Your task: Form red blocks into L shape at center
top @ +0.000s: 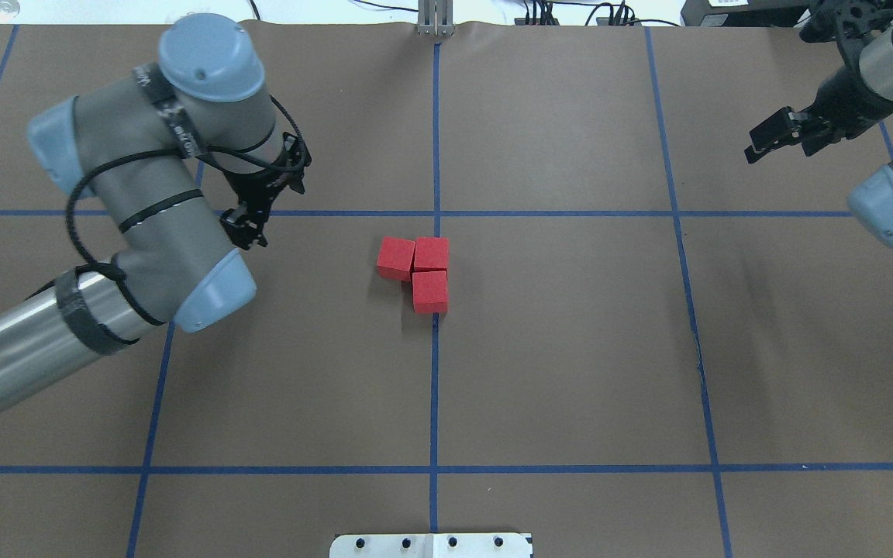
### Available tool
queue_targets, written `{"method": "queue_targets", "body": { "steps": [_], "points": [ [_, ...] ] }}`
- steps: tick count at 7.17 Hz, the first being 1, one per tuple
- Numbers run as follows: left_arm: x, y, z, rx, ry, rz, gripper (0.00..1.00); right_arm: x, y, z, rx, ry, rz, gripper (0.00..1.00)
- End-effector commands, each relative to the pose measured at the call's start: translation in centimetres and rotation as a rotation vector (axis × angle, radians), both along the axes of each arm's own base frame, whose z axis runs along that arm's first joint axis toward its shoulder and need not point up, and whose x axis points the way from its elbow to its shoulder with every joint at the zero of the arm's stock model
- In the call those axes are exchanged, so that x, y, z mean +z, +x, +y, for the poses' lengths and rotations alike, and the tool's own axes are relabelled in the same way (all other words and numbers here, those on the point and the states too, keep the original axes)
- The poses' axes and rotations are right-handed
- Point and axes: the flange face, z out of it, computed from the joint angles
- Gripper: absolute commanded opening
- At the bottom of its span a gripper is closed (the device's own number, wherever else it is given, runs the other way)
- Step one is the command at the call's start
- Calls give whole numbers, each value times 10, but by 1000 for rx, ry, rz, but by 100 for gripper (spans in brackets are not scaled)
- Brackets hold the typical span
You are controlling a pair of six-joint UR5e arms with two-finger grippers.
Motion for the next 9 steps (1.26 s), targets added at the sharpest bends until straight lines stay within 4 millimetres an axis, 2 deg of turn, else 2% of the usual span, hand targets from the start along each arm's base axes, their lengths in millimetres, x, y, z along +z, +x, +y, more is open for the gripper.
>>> {"method": "queue_targets", "body": {
  "steps": [1, 2, 3, 4, 5, 6, 7, 8, 9],
  "points": [
    [71, -100, 18, 281, 280, -59, 100, 77, 80, -8, -22, -4, 14, 99],
    [91, -141, 19, 359, 365, -82, 100, 112, 127, 0, -18, 3, 21, 99],
    [102, -178, 26, 432, 454, -97, 100, 132, 161, 11, 9, -4, 21, 99],
    [120, -214, 31, 535, 531, -99, 100, 145, 179, 26, 19, -13, 3, 99],
    [145, -268, 26, 618, 588, -61, 100, 156, 193, 42, 41, -25, 1, 99],
    [175, -311, 25, 715, 658, -76, 100, 167, 196, 63, 43, -36, 4, 99],
    [202, -347, 22, 768, 692, -102, 100, 172, 196, 61, 52, -47, 24, 99],
    [226, -377, 30, 819, 726, -121, 100, 179, 197, 67, 48, -59, 29, 99],
    [244, -420, 33, 894, 804, -153, 100, 198, 197, 67, 46, -93, 39, 99]
  ]
}}
